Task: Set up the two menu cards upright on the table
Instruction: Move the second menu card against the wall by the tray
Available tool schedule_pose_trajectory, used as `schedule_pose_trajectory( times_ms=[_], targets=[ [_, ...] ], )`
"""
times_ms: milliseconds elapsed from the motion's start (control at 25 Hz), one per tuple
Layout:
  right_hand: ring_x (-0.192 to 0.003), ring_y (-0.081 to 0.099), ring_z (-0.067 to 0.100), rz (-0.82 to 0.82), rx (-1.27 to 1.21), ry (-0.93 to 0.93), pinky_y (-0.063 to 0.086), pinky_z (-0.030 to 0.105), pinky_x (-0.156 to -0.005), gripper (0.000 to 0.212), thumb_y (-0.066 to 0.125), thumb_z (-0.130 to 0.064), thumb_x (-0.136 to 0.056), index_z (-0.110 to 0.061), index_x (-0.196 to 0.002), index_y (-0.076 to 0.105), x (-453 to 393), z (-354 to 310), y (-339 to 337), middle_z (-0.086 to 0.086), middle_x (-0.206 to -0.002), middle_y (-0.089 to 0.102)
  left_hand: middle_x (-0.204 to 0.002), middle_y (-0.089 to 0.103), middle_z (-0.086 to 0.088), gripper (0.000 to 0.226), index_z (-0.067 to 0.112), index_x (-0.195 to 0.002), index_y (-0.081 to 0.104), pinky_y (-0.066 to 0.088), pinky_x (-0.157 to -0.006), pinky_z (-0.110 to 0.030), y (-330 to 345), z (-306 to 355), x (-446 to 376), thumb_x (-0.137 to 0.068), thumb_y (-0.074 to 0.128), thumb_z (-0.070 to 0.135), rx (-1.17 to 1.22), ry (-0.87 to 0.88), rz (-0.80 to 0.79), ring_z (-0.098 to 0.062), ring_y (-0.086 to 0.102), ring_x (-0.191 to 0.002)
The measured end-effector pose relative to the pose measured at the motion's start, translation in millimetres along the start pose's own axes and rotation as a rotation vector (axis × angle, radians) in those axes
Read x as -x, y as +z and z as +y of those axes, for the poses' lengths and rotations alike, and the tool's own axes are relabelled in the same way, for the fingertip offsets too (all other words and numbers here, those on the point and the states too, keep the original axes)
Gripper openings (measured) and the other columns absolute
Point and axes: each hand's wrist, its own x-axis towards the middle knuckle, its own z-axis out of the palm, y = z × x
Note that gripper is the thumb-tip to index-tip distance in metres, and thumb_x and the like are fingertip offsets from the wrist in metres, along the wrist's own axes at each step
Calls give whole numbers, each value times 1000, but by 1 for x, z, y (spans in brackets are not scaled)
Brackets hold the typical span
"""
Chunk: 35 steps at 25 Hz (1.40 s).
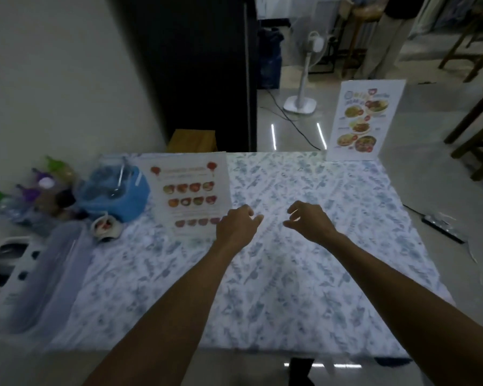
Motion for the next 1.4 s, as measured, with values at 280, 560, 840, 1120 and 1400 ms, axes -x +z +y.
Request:
schedule_pose_trajectory(
  times_ms=[280,560,840,1120,1400],
  targets=[
    [-94,69,20,-105,58,-120,57,35,-78,38,76,-39,-82,-18,-112,64,8,-73,63,3,-105,74,-127,66,-3,48,24,-128,61,47,-91,-40,-47,-105,35,-94,50,55,31,-112,73,-29,63,-112],
    [-105,68,25,-175,143,-62,56,38,-89,54,74,-43,-83,-11,-125,63,-39,-90,96,9,-117,72,-120,70,-5,48,22,-123,62,49,-84,-38,-69,-178,11,-92,52,57,52,-317,108,-28,65,-106],
    [-101,70,25,-250,97,-69,57,39,-91,49,72,-34,-86,-10,-127,62,-86,-92,108,8,-117,72,-125,65,-9,76,14,-126,54,52,-89,-44,-80,-198,-48,-70,80,58,202,-370,158,-31,64,-113],
    [-92,74,23,-305,204,-188,57,25,-83,36,65,-25,-92,-11,-125,68,-123,-107,91,8,-113,76,-112,77,0,51,26,-117,69,59,-84,-42,-106,-181,-96,-73,81,50,266,-207,179,-24,73,-100],
    [-84,76,22,-152,149,-3,62,33,-80,29,67,-26,-91,-11,-115,73,-166,-111,46,7,-105,78,-121,73,-4,53,21,-124,67,54,-81,-34,-132,-144,-186,-78,80,46,318,10,98,-28,71,-104]
  ],
)
